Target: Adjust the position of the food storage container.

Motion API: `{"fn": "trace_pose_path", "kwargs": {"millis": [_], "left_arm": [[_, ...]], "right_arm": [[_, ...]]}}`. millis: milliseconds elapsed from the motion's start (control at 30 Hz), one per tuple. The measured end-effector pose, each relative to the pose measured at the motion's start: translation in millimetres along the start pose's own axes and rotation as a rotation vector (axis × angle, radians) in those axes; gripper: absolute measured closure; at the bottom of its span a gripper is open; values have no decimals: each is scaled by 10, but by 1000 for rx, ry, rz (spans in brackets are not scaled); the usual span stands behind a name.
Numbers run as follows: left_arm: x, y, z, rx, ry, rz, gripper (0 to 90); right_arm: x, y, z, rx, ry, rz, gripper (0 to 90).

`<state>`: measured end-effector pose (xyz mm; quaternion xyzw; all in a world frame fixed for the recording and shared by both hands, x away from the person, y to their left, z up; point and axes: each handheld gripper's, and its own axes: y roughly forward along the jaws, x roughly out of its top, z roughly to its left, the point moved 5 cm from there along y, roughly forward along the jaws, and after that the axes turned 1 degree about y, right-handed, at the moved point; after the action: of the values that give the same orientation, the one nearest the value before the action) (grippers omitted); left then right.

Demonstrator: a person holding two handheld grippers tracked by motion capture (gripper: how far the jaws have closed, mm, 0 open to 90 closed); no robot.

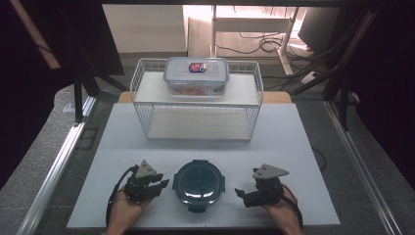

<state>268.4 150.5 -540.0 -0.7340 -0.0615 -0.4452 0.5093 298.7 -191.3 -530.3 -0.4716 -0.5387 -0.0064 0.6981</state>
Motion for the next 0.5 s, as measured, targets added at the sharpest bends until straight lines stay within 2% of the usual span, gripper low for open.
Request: {"fn": "trace_pose_path", "kwargs": {"millis": [100, 167, 300, 367, 433, 500], "left_arm": [[-36, -59, 47, -30, -20, -28, 414], [-67, -71, 59, -54, -30, -33, 350], [-118, -73, 54, -85, -18, -32, 212], [-129, -84, 34, -101, -14, -48, 160], [-141, -88, 19, -104, -12, -51, 100], [-165, -86, 13, -98, -4, -43, 78]], "right_arm": [[4, -10, 6, 4, 1, -4, 40], [7, -16, 18, 4, 4, -6, 39], [16, -26, 48, 11, 3, -15, 37], [15, -27, 60, 16, -2, -14, 36], [11, -19, 74, 21, -3, -11, 36], [5, -9, 87, 30, -2, -7, 36]]}}
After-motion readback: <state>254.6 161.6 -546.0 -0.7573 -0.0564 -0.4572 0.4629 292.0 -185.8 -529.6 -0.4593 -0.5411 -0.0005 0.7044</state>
